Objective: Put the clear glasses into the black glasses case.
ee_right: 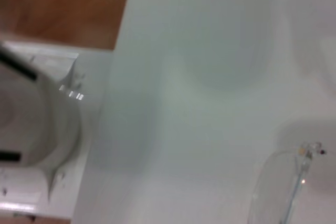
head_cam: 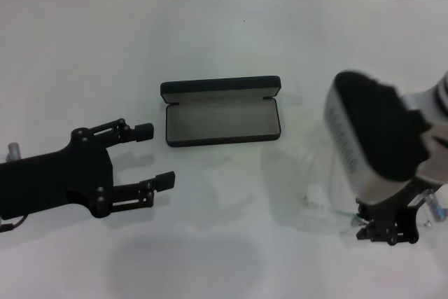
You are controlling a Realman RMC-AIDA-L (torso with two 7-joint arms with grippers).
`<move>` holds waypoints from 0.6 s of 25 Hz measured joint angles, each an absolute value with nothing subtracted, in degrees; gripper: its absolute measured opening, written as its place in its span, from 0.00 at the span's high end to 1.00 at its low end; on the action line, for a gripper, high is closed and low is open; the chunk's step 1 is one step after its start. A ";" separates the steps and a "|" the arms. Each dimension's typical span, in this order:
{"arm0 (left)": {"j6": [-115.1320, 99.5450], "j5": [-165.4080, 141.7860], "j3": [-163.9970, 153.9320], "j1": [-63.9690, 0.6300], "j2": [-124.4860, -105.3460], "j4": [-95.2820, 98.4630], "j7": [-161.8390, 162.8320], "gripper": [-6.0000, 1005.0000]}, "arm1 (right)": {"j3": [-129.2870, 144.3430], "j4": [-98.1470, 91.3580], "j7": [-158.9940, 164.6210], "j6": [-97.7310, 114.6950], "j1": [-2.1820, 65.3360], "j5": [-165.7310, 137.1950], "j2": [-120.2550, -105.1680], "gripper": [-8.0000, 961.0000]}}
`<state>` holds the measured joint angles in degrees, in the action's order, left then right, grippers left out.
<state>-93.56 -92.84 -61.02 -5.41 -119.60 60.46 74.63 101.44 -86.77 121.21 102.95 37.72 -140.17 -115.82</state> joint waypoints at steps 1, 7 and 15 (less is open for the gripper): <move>-94.00 -92.41 -60.91 -5.49 -119.60 60.46 74.84 0.28 | 100.34 -87.85 121.01 103.09 36.76 -140.08 -115.76 0.87; -96.59 -89.28 -60.91 -6.38 -119.71 62.22 74.72 0.29 | 91.06 -90.73 113.79 102.35 29.97 -134.29 -115.96 0.87; -96.86 -76.78 -61.21 -9.14 -119.73 62.51 74.67 0.54 | 82.20 -85.11 94.39 96.94 21.22 -115.14 -116.12 0.87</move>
<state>-96.86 -76.78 -61.21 -9.14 -119.73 62.51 74.67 82.21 -85.11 94.39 96.94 21.22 -115.14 -116.12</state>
